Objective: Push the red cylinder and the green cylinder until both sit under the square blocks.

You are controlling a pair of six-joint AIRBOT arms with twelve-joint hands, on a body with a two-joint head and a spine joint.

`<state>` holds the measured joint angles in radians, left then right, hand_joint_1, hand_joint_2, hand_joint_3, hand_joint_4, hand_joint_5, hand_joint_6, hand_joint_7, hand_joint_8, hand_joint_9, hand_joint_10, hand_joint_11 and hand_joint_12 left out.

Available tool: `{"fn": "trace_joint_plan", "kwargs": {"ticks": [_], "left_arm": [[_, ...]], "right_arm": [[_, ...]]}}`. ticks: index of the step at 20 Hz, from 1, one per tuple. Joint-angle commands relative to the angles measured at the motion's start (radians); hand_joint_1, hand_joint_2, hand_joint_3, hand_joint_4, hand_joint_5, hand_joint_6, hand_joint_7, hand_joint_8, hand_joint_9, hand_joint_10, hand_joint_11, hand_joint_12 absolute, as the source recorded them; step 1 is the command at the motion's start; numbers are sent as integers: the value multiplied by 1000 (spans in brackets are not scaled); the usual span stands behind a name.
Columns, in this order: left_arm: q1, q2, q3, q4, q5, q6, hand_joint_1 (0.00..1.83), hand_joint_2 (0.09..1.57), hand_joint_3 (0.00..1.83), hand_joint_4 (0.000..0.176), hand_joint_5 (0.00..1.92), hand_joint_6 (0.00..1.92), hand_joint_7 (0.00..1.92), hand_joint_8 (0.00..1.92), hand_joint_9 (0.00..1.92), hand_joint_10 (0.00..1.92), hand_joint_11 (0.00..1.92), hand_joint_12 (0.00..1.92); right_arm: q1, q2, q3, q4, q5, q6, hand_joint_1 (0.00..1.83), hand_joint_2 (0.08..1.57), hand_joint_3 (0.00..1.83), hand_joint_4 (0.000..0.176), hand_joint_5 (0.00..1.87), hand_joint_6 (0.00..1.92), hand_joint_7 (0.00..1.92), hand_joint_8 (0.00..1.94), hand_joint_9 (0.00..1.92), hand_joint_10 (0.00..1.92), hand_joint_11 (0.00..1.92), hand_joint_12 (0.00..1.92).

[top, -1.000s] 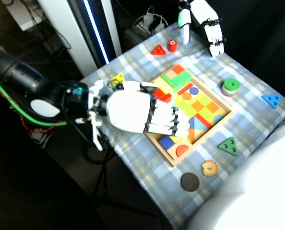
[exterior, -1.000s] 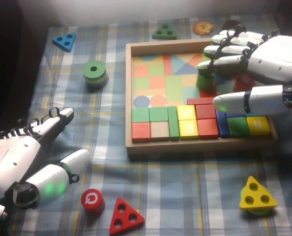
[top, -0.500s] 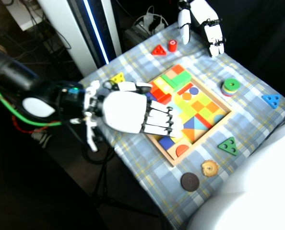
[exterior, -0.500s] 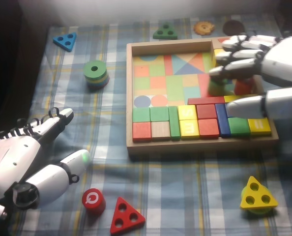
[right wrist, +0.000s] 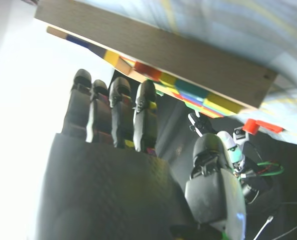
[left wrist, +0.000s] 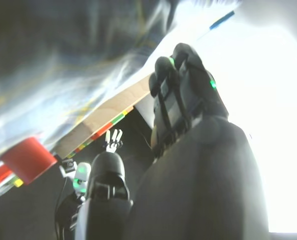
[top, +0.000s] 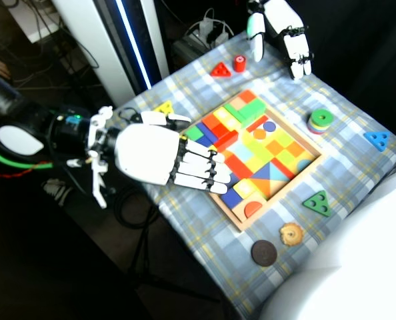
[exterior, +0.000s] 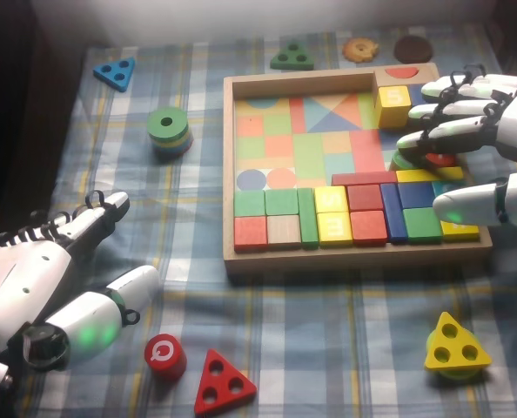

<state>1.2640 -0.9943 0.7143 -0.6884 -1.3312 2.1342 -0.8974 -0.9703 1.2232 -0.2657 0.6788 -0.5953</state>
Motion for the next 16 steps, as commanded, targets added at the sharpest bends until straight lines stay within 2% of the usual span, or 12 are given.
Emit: {"fn": "trace_joint_plan", "kwargs": {"ticks": [1, 3, 4, 6, 9, 10, 11, 13, 14, 15, 16], "left_arm": [[-8, 5, 1, 46, -105, -2, 64, 1301, 1, 29, 206, 1, 408, 0, 406, 1, 307, 5], [-8, 6, 1, 46, -105, -2, 73, 1299, 0, 35, 205, 0, 407, 0, 411, 2, 330, 14], [-8, 6, 1, 46, -105, -2, 79, 1291, 0, 48, 204, 0, 394, 0, 395, 0, 319, 8], [-8, 6, 0, 46, -105, -2, 94, 1288, 0, 45, 218, 4, 413, 6, 421, 9, 345, 17], [-8, 5, 0, 45, -105, -2, 108, 1288, 0, 24, 234, 6, 439, 9, 443, 11, 348, 17], [-7, 5, 0, 45, -105, -2, 76, 1288, 0, 34, 212, 2, 421, 2, 423, 2, 321, 4], [-7, 5, 0, 45, -105, -2, 75, 1289, 0, 33, 209, 2, 410, 0, 407, 0, 312, 1], [-7, 5, 0, 45, -105, -2, 85, 1284, 0, 39, 212, 2, 405, 0, 403, 0, 332, 9], [-7, 5, 0, 45, -105, -2, 58, 1292, 2, 39, 195, 0, 393, 0, 389, 0, 305, 4], [-7, 5, 0, 45, -105, -2, 75, 1295, 1, 30, 208, 5, 411, 6, 410, 7, 314, 8], [-7, 5, -1, 45, -105, -2, 81, 1295, 1, 31, 211, 5, 409, 4, 406, 4, 309, 6]], "right_arm": [[6, 1, -7, 27, 113, 3, 0, 1110, 0, 61, 437, 0, 223, 0, 18, 0, 30, 13], [6, 6, -9, 36, 129, 2, 0, 1101, 0, 58, 430, 0, 227, 2, 14, 0, 22, 10], [6, 10, -9, 41, 133, 1, 0, 1103, 0, 85, 426, 0, 232, 4, 15, 0, 32, 14], [6, 18, -10, 60, 142, -9, 0, 1097, 0, 97, 430, 2, 230, 2, 19, 2, 43, 19], [6, 24, -11, 108, 162, -48, 0, 1125, 4, 89, 419, 0, 209, 0, 5, 0, 21, 8], [6, 25, -11, 127, 167, -68, 0, 1122, 2, 97, 433, 6, 218, 4, 15, 4, 30, 12], [5, 26, -11, 134, 168, -78, 0, 1127, 4, 69, 442, 9, 217, 3, 17, 5, 30, 12], [-4, 27, -11, 135, 165, -80, 0, 1121, 1, 60, 444, 9, 215, 2, 16, 4, 31, 12], [-13, 27, -11, 138, 161, -80, 0, 1123, 2, 64, 436, 4, 210, 0, 17, 3, 33, 13], [-21, 27, -11, 141, 157, -80, 0, 1131, 5, 67, 437, 4, 211, 1, 22, 5, 38, 15], [-28, 27, -11, 141, 152, -80, 0, 1130, 4, 75, 433, 2, 208, 0, 18, 3, 31, 12]]}}
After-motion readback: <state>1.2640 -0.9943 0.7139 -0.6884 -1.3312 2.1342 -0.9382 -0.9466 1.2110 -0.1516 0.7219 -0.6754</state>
